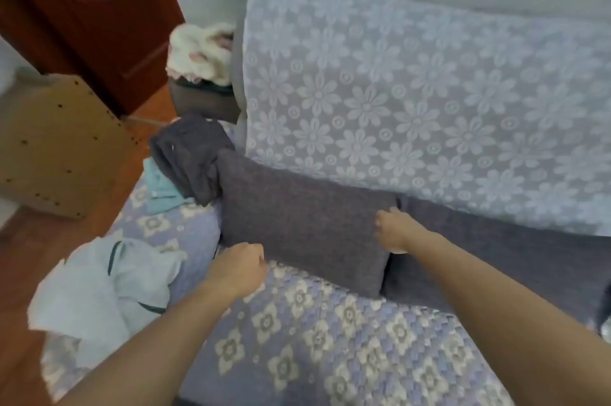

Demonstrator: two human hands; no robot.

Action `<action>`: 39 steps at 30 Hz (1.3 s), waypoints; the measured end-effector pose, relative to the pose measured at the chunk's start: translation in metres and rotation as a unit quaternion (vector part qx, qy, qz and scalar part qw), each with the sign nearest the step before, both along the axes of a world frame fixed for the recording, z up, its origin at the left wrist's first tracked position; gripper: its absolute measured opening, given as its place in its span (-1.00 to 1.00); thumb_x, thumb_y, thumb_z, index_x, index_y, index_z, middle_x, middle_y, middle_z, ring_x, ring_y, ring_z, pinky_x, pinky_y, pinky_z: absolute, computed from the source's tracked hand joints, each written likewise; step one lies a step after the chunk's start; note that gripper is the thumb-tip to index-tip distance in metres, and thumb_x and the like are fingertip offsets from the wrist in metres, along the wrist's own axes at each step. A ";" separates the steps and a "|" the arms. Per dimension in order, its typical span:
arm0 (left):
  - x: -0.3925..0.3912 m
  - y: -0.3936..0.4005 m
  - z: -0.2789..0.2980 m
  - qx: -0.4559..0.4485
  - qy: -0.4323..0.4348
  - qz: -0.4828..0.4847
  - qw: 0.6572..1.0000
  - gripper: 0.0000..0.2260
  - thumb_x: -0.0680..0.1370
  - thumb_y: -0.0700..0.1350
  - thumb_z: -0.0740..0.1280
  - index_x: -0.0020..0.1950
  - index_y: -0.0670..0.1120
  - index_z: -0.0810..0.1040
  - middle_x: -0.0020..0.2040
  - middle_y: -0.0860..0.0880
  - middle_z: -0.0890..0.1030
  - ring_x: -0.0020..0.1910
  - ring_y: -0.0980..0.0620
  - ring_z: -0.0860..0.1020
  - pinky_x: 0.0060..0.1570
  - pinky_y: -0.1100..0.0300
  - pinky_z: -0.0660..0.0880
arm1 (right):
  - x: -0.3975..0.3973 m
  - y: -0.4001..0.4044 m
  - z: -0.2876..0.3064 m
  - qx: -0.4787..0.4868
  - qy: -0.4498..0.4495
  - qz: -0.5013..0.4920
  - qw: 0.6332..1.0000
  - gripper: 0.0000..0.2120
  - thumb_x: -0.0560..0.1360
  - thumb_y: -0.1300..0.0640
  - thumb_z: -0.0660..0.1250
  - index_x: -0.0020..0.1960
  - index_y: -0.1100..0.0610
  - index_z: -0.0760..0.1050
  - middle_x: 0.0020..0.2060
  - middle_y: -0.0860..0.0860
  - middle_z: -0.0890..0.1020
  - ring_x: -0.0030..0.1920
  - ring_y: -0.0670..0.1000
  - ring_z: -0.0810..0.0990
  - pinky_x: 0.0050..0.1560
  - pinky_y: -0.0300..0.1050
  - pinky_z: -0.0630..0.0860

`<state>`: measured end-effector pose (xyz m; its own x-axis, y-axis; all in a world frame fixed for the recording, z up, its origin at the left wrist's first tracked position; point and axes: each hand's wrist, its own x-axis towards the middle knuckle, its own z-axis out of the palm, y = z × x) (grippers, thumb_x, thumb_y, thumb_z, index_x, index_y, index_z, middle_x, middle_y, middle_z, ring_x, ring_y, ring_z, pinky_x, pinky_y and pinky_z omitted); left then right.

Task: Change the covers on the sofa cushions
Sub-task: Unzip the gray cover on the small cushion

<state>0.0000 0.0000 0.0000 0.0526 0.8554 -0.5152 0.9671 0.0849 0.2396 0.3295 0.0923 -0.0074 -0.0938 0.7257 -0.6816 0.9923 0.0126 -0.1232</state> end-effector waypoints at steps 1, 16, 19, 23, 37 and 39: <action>-0.012 0.004 -0.012 -0.009 0.001 0.005 1.000 -0.77 0.68 -0.05 0.16 -0.10 -0.09 0.49 -0.22 -0.04 0.50 -0.25 -0.07 0.47 -0.25 0.05 0.40 | -0.004 0.009 -0.017 0.003 -0.011 -0.004 1.000 -0.53 0.67 0.03 0.16 0.52 0.16 0.20 0.41 0.19 0.29 0.41 0.31 0.27 0.25 0.08 0.41; -0.086 -0.008 -0.070 -0.015 -0.057 0.096 0.994 -0.43 0.64 -0.06 0.28 0.61 0.01 0.14 0.50 -0.13 0.25 0.35 -0.15 0.43 0.17 0.05 0.46 | -0.079 -0.013 -0.096 0.245 -0.071 0.015 0.967 -0.52 0.36 -0.27 0.45 0.04 0.03 0.40 -0.11 0.08 0.65 -0.06 0.17 0.64 -0.07 0.04 0.43; -0.072 -0.010 -0.057 0.135 -0.006 0.037 0.990 -0.13 0.53 -0.02 0.47 0.67 0.02 -0.01 0.61 -0.25 0.04 0.57 -0.28 0.13 0.43 -0.12 0.29 | -0.080 -0.091 -0.088 0.209 -0.032 0.034 0.977 -0.67 0.28 -0.11 0.50 -0.17 0.00 0.41 -0.39 0.02 0.60 -0.31 0.13 0.61 -0.27 -0.01 0.40; -0.085 -0.007 -0.062 0.138 0.119 -0.153 0.971 0.08 0.25 0.10 0.66 0.65 0.01 0.15 0.58 -0.23 0.25 0.58 -0.33 0.12 0.50 -0.25 -0.23 | -0.048 -0.177 -0.070 0.209 0.033 0.039 0.977 -0.61 0.09 0.14 0.49 -0.30 -0.03 0.28 -0.46 -0.07 0.47 -0.39 0.09 0.49 -0.29 -0.04 0.34; 0.002 -0.065 -0.051 0.175 -0.028 -0.323 0.930 -0.55 0.24 -0.26 0.54 -0.01 -0.01 0.42 -0.28 0.06 0.44 -0.32 -0.01 0.46 -0.31 0.11 0.23 | 0.055 -0.298 -0.030 0.335 -0.021 -0.114 0.935 -0.74 0.13 0.28 0.40 -0.38 0.07 0.33 -0.52 -0.06 0.36 -0.46 0.08 0.37 -0.23 -0.07 0.18; 0.005 -0.100 -0.068 0.078 -0.010 -0.330 0.941 -0.47 0.18 -0.26 0.59 0.02 0.00 0.42 -0.29 0.06 0.47 -0.35 0.00 0.48 -0.32 0.13 0.22 | 0.057 -0.330 -0.054 0.240 -0.037 -0.150 0.958 -0.71 0.11 0.30 0.46 -0.43 0.05 0.37 -0.56 -0.07 0.41 -0.51 0.07 0.41 -0.26 -0.10 0.20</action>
